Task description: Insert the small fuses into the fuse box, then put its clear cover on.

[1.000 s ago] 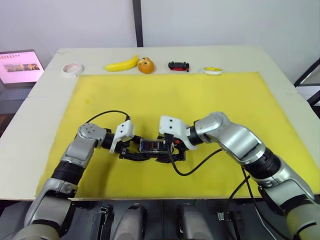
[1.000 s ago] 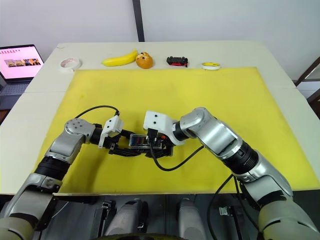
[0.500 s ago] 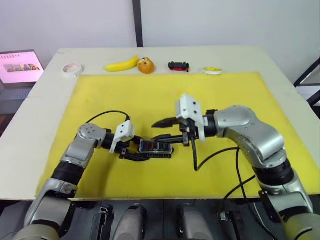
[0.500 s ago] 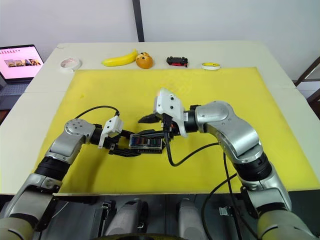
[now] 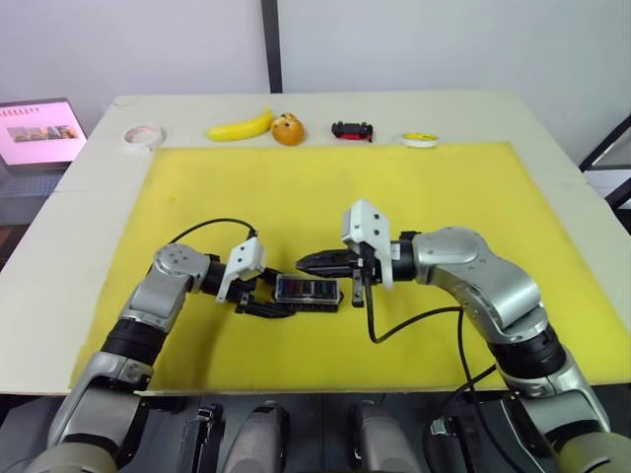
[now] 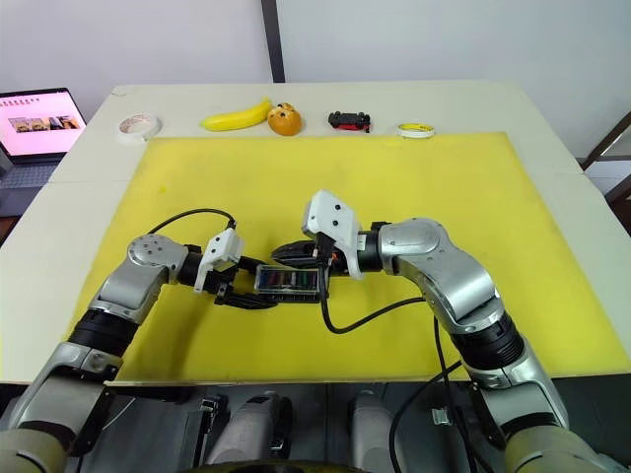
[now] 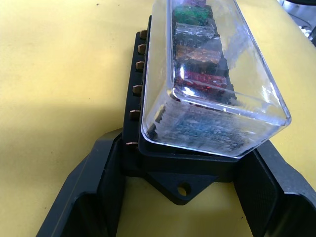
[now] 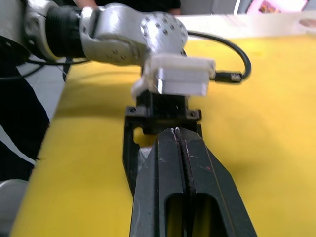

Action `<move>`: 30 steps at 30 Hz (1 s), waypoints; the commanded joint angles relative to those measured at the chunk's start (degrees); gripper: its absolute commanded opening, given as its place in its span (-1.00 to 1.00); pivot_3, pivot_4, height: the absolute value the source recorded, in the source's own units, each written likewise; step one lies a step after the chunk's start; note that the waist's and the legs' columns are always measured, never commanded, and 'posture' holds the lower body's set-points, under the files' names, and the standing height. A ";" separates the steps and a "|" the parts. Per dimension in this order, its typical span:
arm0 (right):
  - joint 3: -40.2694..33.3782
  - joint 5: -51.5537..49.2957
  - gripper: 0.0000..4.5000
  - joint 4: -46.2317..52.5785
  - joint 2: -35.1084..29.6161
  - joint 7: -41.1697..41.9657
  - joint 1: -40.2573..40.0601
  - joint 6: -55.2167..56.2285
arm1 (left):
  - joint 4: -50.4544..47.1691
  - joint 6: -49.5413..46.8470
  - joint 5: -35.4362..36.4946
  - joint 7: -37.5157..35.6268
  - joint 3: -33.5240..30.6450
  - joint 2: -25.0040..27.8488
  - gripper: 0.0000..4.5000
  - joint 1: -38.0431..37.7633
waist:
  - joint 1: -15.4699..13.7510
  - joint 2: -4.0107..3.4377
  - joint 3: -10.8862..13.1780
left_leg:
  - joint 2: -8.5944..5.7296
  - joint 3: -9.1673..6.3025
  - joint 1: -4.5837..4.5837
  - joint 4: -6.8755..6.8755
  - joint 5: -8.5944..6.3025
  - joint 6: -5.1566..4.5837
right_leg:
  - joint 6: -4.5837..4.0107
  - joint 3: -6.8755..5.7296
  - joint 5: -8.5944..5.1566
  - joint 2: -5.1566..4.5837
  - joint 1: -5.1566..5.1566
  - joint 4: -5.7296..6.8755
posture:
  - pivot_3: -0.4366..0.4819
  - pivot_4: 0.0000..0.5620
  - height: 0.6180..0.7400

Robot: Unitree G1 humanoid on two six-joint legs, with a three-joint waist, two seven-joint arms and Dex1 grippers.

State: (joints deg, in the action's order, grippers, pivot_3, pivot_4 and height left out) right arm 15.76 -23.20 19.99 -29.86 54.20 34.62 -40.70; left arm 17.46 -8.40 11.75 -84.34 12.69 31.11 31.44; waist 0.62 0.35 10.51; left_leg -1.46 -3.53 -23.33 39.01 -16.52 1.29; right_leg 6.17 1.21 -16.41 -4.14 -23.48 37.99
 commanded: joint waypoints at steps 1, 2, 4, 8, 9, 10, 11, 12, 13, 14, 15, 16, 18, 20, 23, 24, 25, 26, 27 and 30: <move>6.03 4.80 -0.98 -6.05 -0.55 -1.66 -0.62 -2.75 | -1.68 -0.69 -0.38 -1.37 3.04 -0.48 0.12 -1.61 | 0.06 0.00 0.00 | 0.00 0.00 0.01 0.00 0.00 0.00 | 0.00 0.00 0.00 0.00 0.00 0.00 | -0.05 -0.47 1.00; 9.21 7.64 -0.98 -8.60 -1.09 -2.10 -0.89 -2.93 | -1.89 -0.75 -0.35 -1.34 3.03 -0.47 0.12 -1.62 | 0.13 -0.01 -0.01 | 0.00 0.00 0.02 0.00 0.00 0.00 | 0.00 0.00 0.00 0.00 0.01 0.00 | -0.05 -0.47 1.00; 13.56 10.82 -0.98 -9.94 -2.71 -0.33 -2.41 -0.02 | -2.50 -1.08 -0.27 -1.27 2.94 -0.40 0.12 -1.73 | 0.20 -0.16 -0.27 | 0.00 0.06 0.03 -0.02 0.00 -0.01 | 0.00 0.04 0.00 0.00 -0.01 0.00 | -0.05 -0.47 1.00; 13.06 9.57 -0.98 -8.46 -2.23 0.01 -2.30 -1.97 | -2.99 -1.35 -0.23 -1.11 2.45 -0.18 0.12 -2.00 | 0.22 -0.07 -0.52 | 0.05 0.06 0.70 -0.21 -0.12 -0.19 | 0.01 0.02 -0.02 0.04 0.61 -0.14 | -0.05 -0.47 1.00; 13.08 9.75 -0.98 -8.46 -2.23 0.00 -2.22 -1.81 | -3.03 -1.31 -0.25 -1.05 2.42 -0.15 0.12 -2.08 | 0.23 -0.08 -0.54 | 0.06 0.06 0.89 -0.27 -0.12 -0.20 | 0.02 0.02 -0.02 0.05 0.80 -0.23 | -0.05 -0.47 1.00; 13.22 9.95 -0.98 -8.60 -2.31 0.13 -2.13 -1.66 | -3.07 -1.26 -0.28 -1.00 2.42 -0.16 0.12 -2.13 | 0.25 -0.09 -0.56 | 0.08 0.06 0.96 -0.31 -0.13 -0.21 | 0.02 0.02 -0.03 0.06 0.88 -0.30 | -0.05 -0.47 1.00; 13.45 10.21 -0.98 -8.83 -2.40 0.08 -1.92 -2.03 | -3.10 -1.29 -0.30 -0.93 2.42 -0.22 0.12 -2.12 | 0.25 -0.10 -0.58 | 0.09 0.06 0.96 -0.33 -0.13 -0.22 | 0.02 0.02 -0.03 0.08 0.89 -0.34 | -0.05 -0.47 1.00; 13.61 10.38 -0.98 -8.95 -2.46 0.02 -1.79 -2.35 | -3.15 -1.32 -0.30 -0.88 2.43 -0.27 0.12 -2.14 | 0.25 -0.11 -0.60 | 0.09 0.06 0.96 -0.33 -0.13 -0.21 | 0.02 0.02 -0.03 0.08 0.89 -0.34 | -0.05 -0.47 1.00; 13.87 10.78 -0.98 -9.22 -2.46 -0.23 -1.60 -2.54 | -3.23 -1.38 -0.28 -0.84 2.43 -0.33 0.12 -2.14 | 0.25 -0.11 -0.61 | 0.10 0.06 0.96 -0.33 -0.13 -0.21 | 0.02 0.02 -0.03 0.08 0.89 -0.34 | -0.05 -0.47 1.00; 14.39 11.41 -0.98 -9.73 -2.29 -0.68 -1.26 -2.81 | -3.34 -1.41 -0.24 -0.86 2.46 -0.39 0.12 -2.17 | 0.25 -0.11 -0.63 | 0.10 0.06 0.96 -0.34 -0.13 -0.21 | 0.02 0.02 -0.03 0.07 0.89 -0.34 | -0.05 -0.47 1.00; 15.01 12.09 -0.98 -10.30 -2.04 -1.19 -0.89 -3.19 | -3.52 -1.43 -0.21 -0.93 2.53 -0.44 0.12 -2.23 | 0.25 -0.11 -0.66 | 0.10 0.06 0.96 -0.34 -0.13 -0.21 | 0.02 0.02 -0.03 0.07 0.88 -0.34 | -0.05 -0.47 1.00; 15.52 12.55 -0.98 -10.75 -1.84 -1.59 -0.55 -3.75 | -3.65 -1.39 -0.20 -1.06 2.61 -0.45 0.12 -2.28 | 0.24 -0.11 -0.72 | 0.10 0.06 0.96 -0.34 -0.13 -0.21 | 0.02 0.02 -0.03 0.07 0.88 -0.35 | -0.05 -0.47 1.00; 16.44 13.25 -0.98 -11.46 -1.50 -2.16 -0.07 -4.68 | -3.79 -1.18 -0.29 -1.30 2.77 -0.40 0.12 -2.42 | 0.25 -0.11 -0.88 | 0.10 0.06 0.97 -0.37 -0.13 -0.21 | 0.02 0.02 -0.03 0.07 0.87 -0.35 | -0.05 -0.47 1.00; 17.34 14.01 -0.98 -12.57 -1.08 -2.90 0.38 -6.10 | -3.88 -0.91 -0.47 -1.44 2.93 -0.31 0.12 -2.60 | 0.26 -0.13 -1.08 | 0.11 0.06 0.97 -0.41 -0.13 -0.21 | 0.02 0.03 -0.03 0.07 0.85 -0.35 | -0.05 -0.47 1.00; 18.57 14.52 -0.98 -13.94 -1.07 -3.16 0.66 -7.52 | -3.96 -0.57 -0.71 -1.53 3.07 -0.20 0.12 -2.85 | 0.29 -0.09 -1.34 | 0.10 0.06 0.99 -0.51 -0.13 -0.21 | 0.02 0.03 -0.03 0.07 0.86 -0.43 | -0.05 -0.47 1.00; 19.23 14.77 -0.98 -14.35 -1.21 -3.10 0.63 -7.83 | -3.98 -0.50 -0.76 -1.60 3.11 -0.16 0.12 -2.91 | 0.29 -0.07 -1.49 | 0.10 0.07 1.01 -0.57 -0.12 -0.20 | 0.02 0.03 -0.03 0.06 0.86 -0.46 | -0.05 -0.47 1.00; 19.92 15.08 -0.98 -14.62 -1.37 -2.97 0.56 -8.02 | -4.00 -0.43 -0.81 -1.64 3.15 -0.13 0.12 -2.98 | 0.29 -0.09 -1.55 | 0.10 0.07 1.06 -0.68 -0.12 -0.19 | 0.02 0.03 -0.03 0.06 0.88 -0.53 | -0.05 -0.47 1.00; 20.54 15.36 -0.98 -14.72 -1.59 -2.74 0.48 -7.93 | -3.98 -0.35 -0.90 -1.65 3.19 -0.13 0.12 -3.02 | 0.28 -0.12 -1.64 | 0.10 0.09 1.13 -0.73 -0.12 -0.19 | 0.01 0.04 -0.03 0.06 0.93 -0.56 | -0.05 -0.47 1.00; 20.90 15.34 -0.98 -14.75 -1.60 -2.64 0.27 -8.17 | -3.95 -0.22 -1.00 -1.68 3.27 -0.09 0.12 -3.09 | 0.29 -0.12 -1.74 | 0.10 0.09 1.17 -0.80 -0.12 -0.19 | 0.01 0.04 -0.03 0.06 0.96 -0.61 | -0.05 -0.47 1.00; 21.44 15.57 -0.98 -14.73 -1.60 -2.69 -0.14 -8.27 | -3.86 0.08 -1.22 -1.68 3.39 -0.04 0.12 -3.27 | 0.28 -0.19 -2.00 | 0.11 0.09 1.18 -0.87 -0.12 -0.19 | 0.01 0.04 -0.03 0.06 0.97 -0.71 | -0.05 -0.47 1.00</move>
State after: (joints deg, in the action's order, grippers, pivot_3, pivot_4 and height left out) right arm 29.71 -12.77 13.45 -29.36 52.25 38.86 -42.38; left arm 16.84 -9.68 9.59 -83.19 13.26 31.34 29.18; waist 0.91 0.17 8.51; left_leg -1.35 -3.45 -22.13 38.14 -16.64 1.11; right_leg 6.18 1.25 -16.44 -4.08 -22.48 37.25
